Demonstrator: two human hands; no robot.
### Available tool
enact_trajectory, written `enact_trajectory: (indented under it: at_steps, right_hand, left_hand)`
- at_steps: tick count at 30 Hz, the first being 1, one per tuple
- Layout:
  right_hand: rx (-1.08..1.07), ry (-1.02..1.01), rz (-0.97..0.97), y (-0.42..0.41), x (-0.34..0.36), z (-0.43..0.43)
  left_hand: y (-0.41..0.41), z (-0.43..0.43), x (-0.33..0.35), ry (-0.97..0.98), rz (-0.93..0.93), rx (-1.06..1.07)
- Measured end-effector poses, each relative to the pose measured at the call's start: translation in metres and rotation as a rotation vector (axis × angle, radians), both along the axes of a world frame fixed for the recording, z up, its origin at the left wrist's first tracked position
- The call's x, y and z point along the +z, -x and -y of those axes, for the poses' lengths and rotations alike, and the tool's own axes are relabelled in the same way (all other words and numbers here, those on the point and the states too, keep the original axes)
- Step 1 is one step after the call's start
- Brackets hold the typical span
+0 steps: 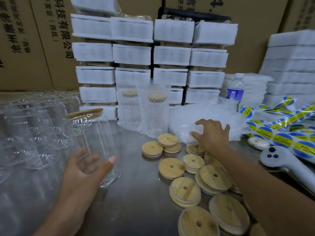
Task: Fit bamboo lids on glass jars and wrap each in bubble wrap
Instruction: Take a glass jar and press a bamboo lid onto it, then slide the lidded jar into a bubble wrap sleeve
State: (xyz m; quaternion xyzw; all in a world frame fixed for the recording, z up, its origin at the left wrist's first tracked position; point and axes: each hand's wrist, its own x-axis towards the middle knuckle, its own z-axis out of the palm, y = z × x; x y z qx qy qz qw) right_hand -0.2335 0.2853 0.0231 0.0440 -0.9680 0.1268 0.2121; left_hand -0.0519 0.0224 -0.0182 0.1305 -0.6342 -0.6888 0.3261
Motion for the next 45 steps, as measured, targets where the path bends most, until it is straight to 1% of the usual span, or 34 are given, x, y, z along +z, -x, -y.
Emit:
enact_trajectory:
  at_steps: [4,6,10,13,15,18,21,24,26,27,30,33,36,37,40,41,43,45]
  right_hand:
    - [-0.014,-0.017,-0.040,-0.003,0.000,0.003]
    - [-0.022,0.010,-0.063,-0.004,0.001,0.002]
    - [-0.033,0.184,-0.147,-0.007,0.009,0.001]
    - [0.000,0.333,-0.224,-0.013,0.023,0.001]
    - [0.072,0.365,-0.288,-0.021,0.038,0.004]
    - [0.265,0.400,-0.373,-0.043,0.063,0.016]
    - [0.455,0.393,-0.398,-0.075,0.080,0.031]
    - [0.618,0.410,-0.397,-0.109,0.081,0.047]
    - [0.680,0.485,-0.333,-0.130,0.075,0.057]
    - [0.709,0.556,-0.270,-0.141,0.073,0.062]
    - [0.770,0.868,-0.058,-0.165,0.069,0.076]
    - [0.654,1.212,0.123,-0.172,0.061,0.085]
    - [0.522,1.443,0.294,-0.171,0.045,0.092]
    - [0.477,1.485,0.351,-0.168,0.039,0.093]
    - [0.274,1.521,0.511,-0.155,0.021,0.096]
    - [0.237,1.542,0.569,-0.154,0.016,0.097]
    - [0.217,1.560,0.668,-0.154,0.007,0.096]
    - [0.263,1.513,0.759,-0.157,-0.002,0.094]
  left_hand:
    - [-0.001,0.000,-0.001,-0.018,0.001,-0.022]
    - [-0.002,-0.001,0.001,-0.025,-0.007,-0.018]
    - [-0.003,-0.002,0.004,-0.021,-0.021,-0.004]
    - [-0.005,-0.004,0.005,-0.023,-0.023,0.008]
    - [-0.006,-0.004,0.007,-0.021,-0.022,0.013]
    - [-0.009,-0.006,0.011,-0.007,-0.043,0.020]
    - [-0.012,-0.008,0.014,-0.003,-0.071,0.012]
    - [-0.011,-0.008,0.015,0.002,-0.081,0.013]
    - [-0.010,-0.007,0.015,0.002,-0.090,0.024]
    - [-0.009,-0.006,0.015,-0.001,-0.096,0.030]
    - [-0.009,-0.002,0.016,-0.002,-0.120,0.054]
    - [-0.013,0.001,0.019,-0.005,-0.143,0.072]
    - [-0.019,0.004,0.022,0.011,-0.146,0.085]
    - [-0.020,0.005,0.023,0.026,-0.146,0.089]
    - [-0.025,0.004,0.027,0.076,-0.148,0.100]
    - [-0.025,0.003,0.028,0.090,-0.150,0.101]
    - [-0.026,0.003,0.028,0.117,-0.145,0.100]
    - [-0.025,0.002,0.029,0.140,-0.136,0.093]
